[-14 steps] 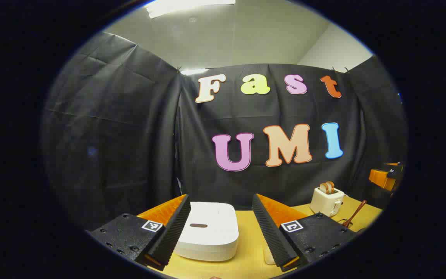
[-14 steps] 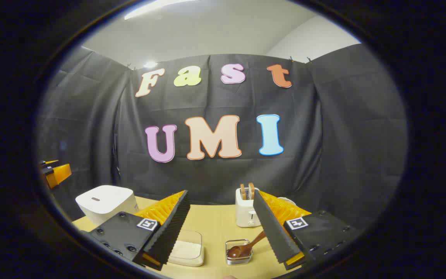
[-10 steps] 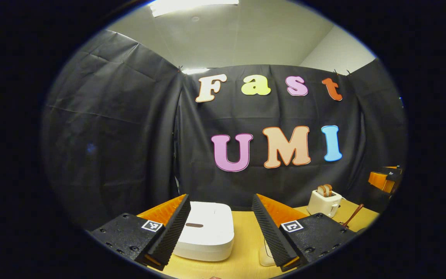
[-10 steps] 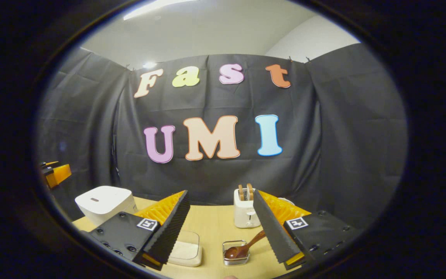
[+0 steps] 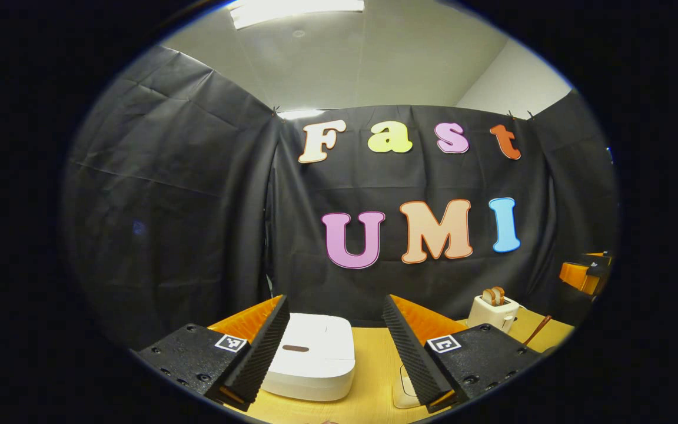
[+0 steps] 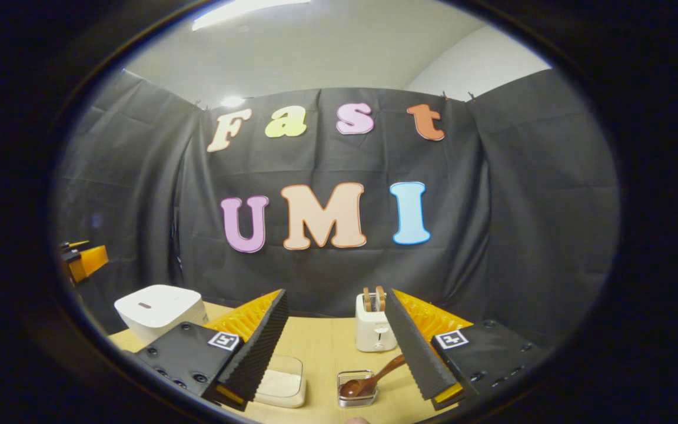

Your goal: Close the left gripper, press the button to open the rice cooker; take a wooden spoon from the chopstick holder with the right hand, scoop a spoonful of rice and pour it into the rice cooker, then put the wooden spoon back into the chopstick holder.

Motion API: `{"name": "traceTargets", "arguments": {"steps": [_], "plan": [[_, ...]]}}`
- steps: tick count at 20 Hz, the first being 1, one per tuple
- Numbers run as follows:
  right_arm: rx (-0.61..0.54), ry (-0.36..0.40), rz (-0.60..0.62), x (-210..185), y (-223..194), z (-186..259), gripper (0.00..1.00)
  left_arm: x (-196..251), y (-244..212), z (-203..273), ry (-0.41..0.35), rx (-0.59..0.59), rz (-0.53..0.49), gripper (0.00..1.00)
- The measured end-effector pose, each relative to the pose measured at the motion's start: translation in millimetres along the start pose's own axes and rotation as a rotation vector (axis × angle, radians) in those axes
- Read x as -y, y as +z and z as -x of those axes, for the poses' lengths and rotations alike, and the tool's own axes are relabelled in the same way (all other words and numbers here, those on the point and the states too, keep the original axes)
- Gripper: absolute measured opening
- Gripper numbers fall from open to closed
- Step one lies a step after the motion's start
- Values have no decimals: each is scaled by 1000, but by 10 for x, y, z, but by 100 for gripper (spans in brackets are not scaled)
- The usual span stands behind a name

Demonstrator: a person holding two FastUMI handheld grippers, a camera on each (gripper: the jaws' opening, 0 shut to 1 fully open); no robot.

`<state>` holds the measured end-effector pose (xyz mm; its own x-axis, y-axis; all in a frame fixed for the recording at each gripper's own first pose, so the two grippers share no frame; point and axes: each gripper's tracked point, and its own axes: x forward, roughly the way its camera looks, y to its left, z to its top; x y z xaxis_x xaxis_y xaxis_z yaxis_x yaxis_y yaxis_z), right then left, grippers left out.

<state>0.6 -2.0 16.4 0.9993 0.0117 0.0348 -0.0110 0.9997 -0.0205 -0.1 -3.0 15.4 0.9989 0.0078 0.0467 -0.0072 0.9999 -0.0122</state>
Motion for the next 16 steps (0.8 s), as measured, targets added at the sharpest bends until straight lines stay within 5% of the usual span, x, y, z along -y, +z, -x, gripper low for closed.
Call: {"name": "traceTargets", "arguments": {"steps": [10, 16], "plan": [[-3, 2, -6, -54, -9, 8, 100, -61, 41, 4, 7, 8, -27, 92], [1, 8, -6, -100, -10, 28, 100, -50, 69, 0, -3, 13, -56, 52]]}}
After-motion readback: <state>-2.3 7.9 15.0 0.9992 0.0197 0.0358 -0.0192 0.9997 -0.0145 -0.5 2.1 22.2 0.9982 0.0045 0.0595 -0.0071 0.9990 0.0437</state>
